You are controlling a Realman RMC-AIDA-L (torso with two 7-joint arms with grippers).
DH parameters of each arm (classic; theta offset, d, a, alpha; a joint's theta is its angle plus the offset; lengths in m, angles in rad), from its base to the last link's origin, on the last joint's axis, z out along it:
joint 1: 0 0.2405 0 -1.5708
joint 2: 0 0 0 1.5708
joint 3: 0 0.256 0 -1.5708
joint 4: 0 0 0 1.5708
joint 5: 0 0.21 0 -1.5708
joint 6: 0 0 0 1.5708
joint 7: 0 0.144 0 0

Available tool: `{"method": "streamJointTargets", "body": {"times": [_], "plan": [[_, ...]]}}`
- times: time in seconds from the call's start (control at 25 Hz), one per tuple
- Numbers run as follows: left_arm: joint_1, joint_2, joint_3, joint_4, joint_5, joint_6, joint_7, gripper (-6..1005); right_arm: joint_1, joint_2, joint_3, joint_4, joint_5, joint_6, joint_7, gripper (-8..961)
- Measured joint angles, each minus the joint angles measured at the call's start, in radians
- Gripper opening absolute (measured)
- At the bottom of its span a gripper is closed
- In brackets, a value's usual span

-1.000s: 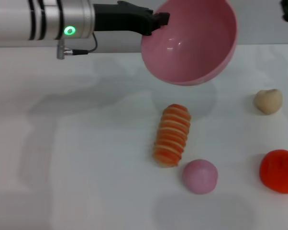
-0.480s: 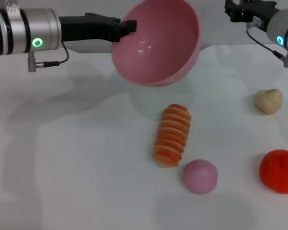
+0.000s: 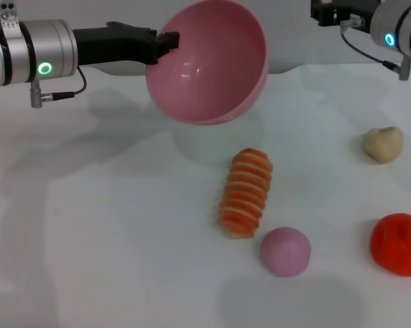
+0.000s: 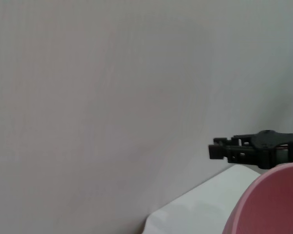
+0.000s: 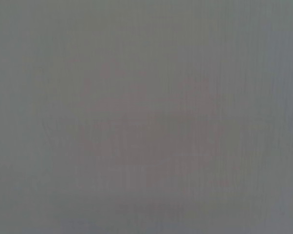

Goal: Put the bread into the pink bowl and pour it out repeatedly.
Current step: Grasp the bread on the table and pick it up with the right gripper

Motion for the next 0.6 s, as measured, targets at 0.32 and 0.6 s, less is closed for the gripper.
{"method": "streamJointTargets", "body": {"times": [0.32,0.6], "plan": [[0.006,0.029,-0.001,-0.011,0.013,-0.028,0.01,50,0.038,0.047,0.388,0.011,0.403,0.479,-0.678,385],[0.029,0.045,0.001,-0.018,0.042,-0.025,-0.005,50,0.093,0.045,0.427,0.002,0.378,0.756,-0.698,386]]}}
